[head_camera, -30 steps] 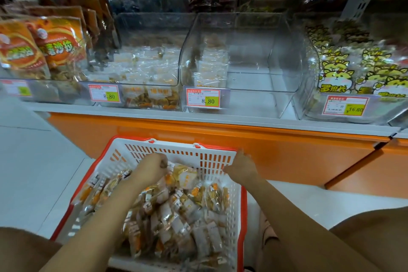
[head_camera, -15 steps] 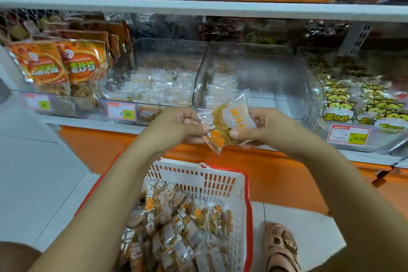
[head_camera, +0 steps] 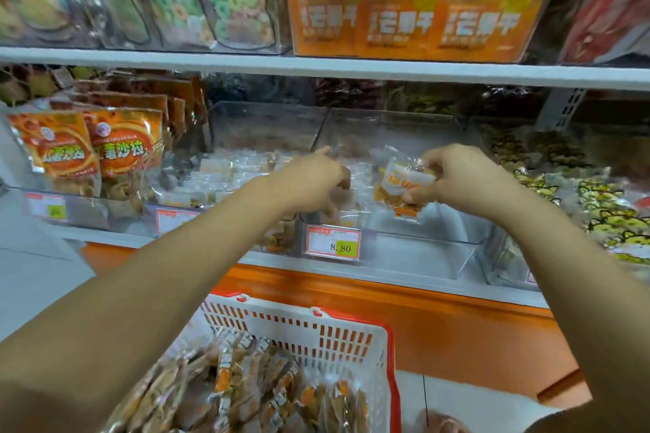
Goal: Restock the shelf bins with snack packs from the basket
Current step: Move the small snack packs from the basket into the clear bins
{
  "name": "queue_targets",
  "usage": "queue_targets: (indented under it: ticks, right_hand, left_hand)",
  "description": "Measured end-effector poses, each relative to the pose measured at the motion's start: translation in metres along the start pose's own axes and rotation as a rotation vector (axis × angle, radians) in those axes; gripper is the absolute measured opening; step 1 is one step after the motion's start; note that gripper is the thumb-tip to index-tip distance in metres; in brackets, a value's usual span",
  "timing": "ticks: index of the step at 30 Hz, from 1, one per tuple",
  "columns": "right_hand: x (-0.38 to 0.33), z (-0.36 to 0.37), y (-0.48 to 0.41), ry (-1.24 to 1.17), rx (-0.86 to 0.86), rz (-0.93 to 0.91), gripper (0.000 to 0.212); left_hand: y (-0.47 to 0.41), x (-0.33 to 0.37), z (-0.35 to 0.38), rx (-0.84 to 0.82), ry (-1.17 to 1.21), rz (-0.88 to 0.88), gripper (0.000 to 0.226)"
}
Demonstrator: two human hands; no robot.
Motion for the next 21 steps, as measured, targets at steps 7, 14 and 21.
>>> queue_targets:
  ticks: [7, 14, 21]
  right_hand:
    - [0.003, 0.013, -0.013, 0.088, -0.271, -0.056, 0.031]
    - [-0.004, 0.037, -0.021, 0.136, -0.483, -0.121, 0.026]
    - [-0.029, 0.061, -0.024, 0.021, -0.607, -0.165, 0.036]
  left_hand:
    - [-0.023, 0.006, 0.007, -0.267, -0.094, 0.011, 0.062]
    - [-0.031, 0.0, 0.017, -0.257, -0.19, 0.085, 0.061]
    - [-0.033, -0.004, 0.018, -0.209, -0.261, 0.125, 0.049]
Point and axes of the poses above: each hand's wrist, its own y-axis away from the middle knuckle, its own z-axis out of the palm, x = y × z, the point moved 2 cm from there along -y, towards the middle knuckle, and after that the axes turned 10 degrees about z, right-handed, at the moved point
